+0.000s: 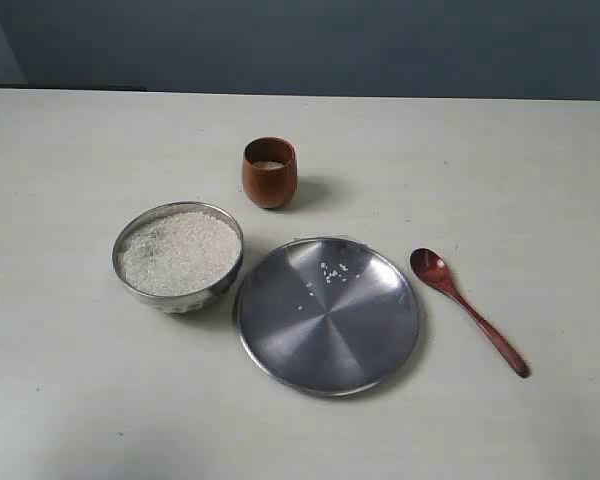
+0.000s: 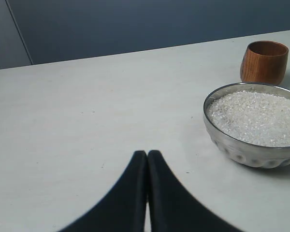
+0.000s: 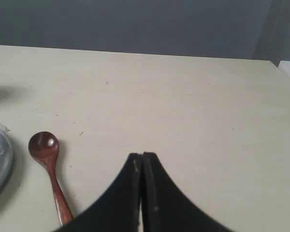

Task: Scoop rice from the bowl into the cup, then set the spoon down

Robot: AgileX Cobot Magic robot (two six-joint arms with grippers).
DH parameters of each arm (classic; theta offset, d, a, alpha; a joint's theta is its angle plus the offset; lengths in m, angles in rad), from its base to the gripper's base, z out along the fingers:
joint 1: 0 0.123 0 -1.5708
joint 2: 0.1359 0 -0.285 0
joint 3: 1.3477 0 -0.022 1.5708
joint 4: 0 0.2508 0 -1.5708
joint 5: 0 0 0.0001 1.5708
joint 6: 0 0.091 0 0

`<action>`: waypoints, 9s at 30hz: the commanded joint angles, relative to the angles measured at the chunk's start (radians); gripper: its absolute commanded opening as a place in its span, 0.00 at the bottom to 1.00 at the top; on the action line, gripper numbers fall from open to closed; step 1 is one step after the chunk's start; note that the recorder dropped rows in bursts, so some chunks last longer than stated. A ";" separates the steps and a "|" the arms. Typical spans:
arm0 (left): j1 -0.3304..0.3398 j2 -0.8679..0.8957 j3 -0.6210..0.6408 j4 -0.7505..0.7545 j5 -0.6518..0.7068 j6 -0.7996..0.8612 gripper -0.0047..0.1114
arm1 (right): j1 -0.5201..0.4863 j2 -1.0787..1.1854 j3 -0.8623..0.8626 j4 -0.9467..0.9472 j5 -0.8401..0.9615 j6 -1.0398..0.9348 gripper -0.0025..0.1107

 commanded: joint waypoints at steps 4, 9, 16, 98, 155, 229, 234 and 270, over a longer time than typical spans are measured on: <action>0.001 -0.005 0.004 -0.001 -0.005 -0.003 0.04 | -0.004 -0.003 0.005 -0.001 -0.014 -0.007 0.02; 0.001 -0.005 0.004 -0.001 -0.005 -0.003 0.04 | -0.004 -0.003 0.005 -0.001 -0.014 -0.007 0.02; 0.001 -0.005 0.004 -0.001 -0.005 -0.003 0.04 | -0.004 -0.003 0.005 -0.001 -0.014 -0.007 0.02; 0.001 -0.005 0.004 -0.740 -0.327 0.022 0.04 | 0.020 -0.003 -0.004 0.137 -0.769 0.366 0.02; 0.001 0.635 -0.626 -0.229 0.518 -0.004 0.04 | 0.311 1.300 -0.592 -0.076 0.042 0.038 0.02; 0.001 0.635 -0.626 -0.226 0.518 -0.001 0.04 | 0.311 1.540 -0.230 0.087 -0.620 -0.100 0.33; 0.001 0.635 -0.626 -0.226 0.518 -0.001 0.04 | 0.311 1.549 -0.230 0.107 -0.653 -0.110 0.33; 0.001 0.635 -0.626 -0.224 0.518 -0.001 0.04 | 0.311 1.497 -0.434 0.135 -0.294 -0.182 0.02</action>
